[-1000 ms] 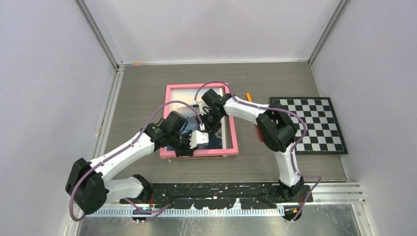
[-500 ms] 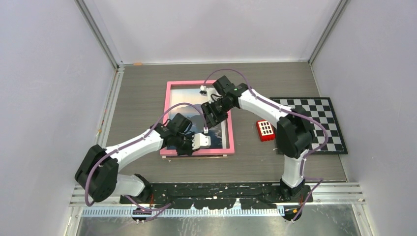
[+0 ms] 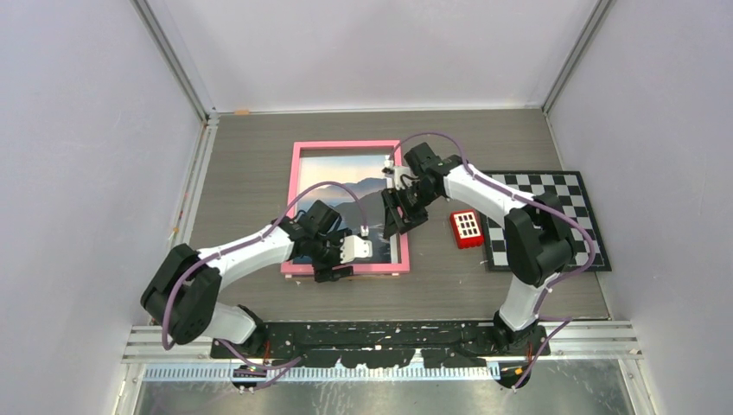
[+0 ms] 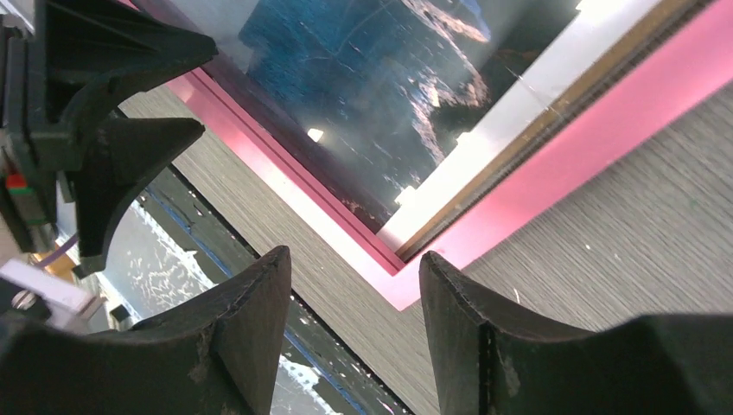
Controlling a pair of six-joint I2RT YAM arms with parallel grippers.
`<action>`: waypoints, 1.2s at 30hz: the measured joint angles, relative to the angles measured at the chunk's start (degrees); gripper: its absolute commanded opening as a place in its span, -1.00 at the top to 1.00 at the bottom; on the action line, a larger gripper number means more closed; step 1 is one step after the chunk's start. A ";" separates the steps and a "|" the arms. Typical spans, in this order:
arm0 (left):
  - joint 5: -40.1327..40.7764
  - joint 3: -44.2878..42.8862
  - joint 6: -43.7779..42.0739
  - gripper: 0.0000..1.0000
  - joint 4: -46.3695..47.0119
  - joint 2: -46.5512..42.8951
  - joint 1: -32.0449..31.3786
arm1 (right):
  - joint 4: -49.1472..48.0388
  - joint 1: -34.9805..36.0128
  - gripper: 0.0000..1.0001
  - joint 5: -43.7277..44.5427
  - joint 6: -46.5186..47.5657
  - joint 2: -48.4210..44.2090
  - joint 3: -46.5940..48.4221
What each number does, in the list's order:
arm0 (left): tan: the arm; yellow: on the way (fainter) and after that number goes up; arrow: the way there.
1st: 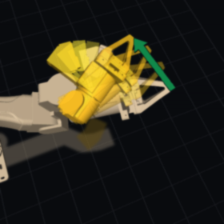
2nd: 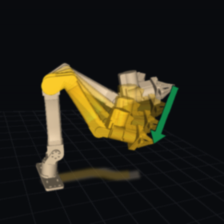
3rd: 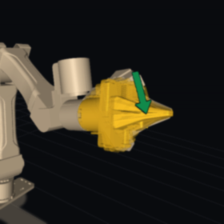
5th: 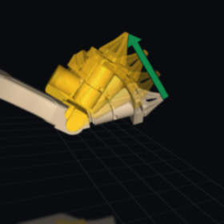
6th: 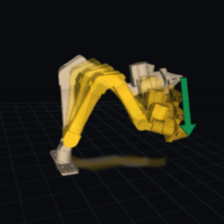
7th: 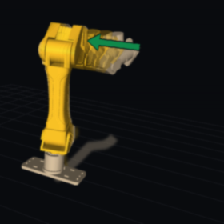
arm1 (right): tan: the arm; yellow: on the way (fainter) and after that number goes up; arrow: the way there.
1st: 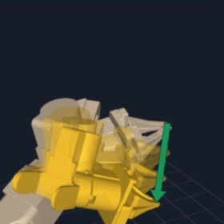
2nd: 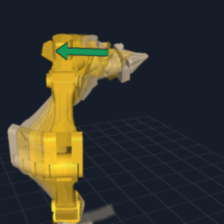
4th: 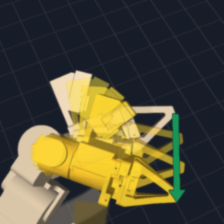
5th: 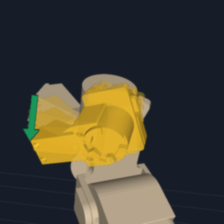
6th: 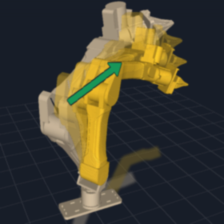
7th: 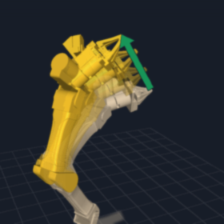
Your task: Take the photo out of the frame
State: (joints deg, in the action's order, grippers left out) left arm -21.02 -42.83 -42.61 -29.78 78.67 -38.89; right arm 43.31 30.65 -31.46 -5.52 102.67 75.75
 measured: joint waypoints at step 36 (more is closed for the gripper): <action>2.40 -4.63 4.70 0.05 4.28 8.87 0.44 | 1.73 -5.77 -0.24 -2.34 1.92 -5.73 -7.32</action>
State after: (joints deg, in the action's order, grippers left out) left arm -18.61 -47.46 -37.91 -25.50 87.55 -38.46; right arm 45.04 24.88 -33.80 -3.60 96.95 68.42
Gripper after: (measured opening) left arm 0.473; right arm 0.619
